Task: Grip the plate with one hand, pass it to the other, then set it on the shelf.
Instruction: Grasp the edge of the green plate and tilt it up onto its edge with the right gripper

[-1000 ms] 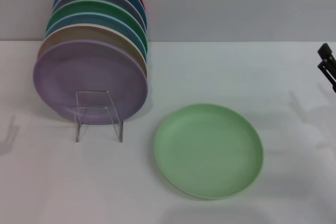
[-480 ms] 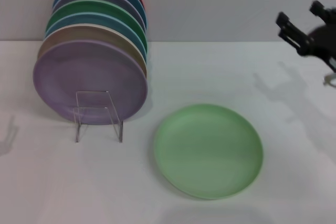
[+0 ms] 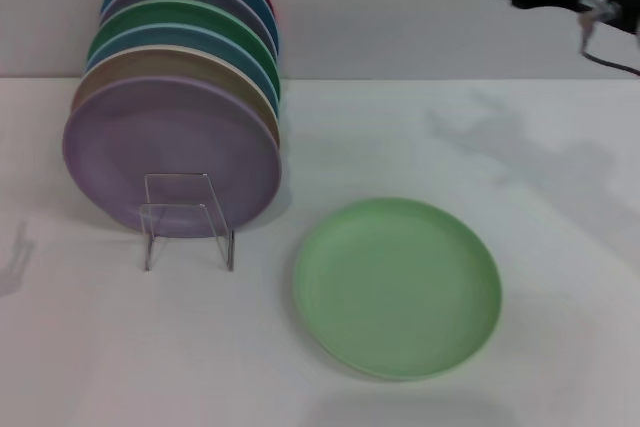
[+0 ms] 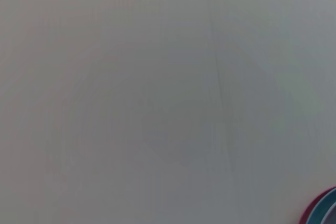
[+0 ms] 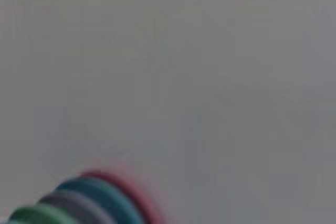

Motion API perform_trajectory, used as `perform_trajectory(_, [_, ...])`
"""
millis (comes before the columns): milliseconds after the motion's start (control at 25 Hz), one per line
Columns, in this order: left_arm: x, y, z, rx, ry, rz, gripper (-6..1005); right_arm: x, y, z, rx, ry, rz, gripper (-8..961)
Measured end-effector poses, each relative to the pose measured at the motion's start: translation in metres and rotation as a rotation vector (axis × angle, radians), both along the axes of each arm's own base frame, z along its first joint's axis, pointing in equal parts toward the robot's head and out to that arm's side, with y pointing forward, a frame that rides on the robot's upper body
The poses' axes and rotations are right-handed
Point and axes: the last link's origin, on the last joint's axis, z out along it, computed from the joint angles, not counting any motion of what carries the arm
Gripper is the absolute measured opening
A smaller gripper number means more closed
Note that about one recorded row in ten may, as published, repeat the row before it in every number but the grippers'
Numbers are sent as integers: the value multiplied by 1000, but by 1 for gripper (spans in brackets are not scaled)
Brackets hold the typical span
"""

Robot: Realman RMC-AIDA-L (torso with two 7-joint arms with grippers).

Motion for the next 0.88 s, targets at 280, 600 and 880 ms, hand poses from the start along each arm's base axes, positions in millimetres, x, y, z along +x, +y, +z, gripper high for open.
perform_trajectory(280, [1, 1, 0, -1, -1, -3, 799, -16, 15, -23, -321, -162, -226, 817])
perform_trajectory(600, [2, 2, -1, -4, 0, -10, 798, -7, 7, -30, -455, -352, -377, 816])
perform_trajectory(880, [4, 3, -3, -18, -4, -21, 797, 12, 2, -45, -570, -399, -471, 816])
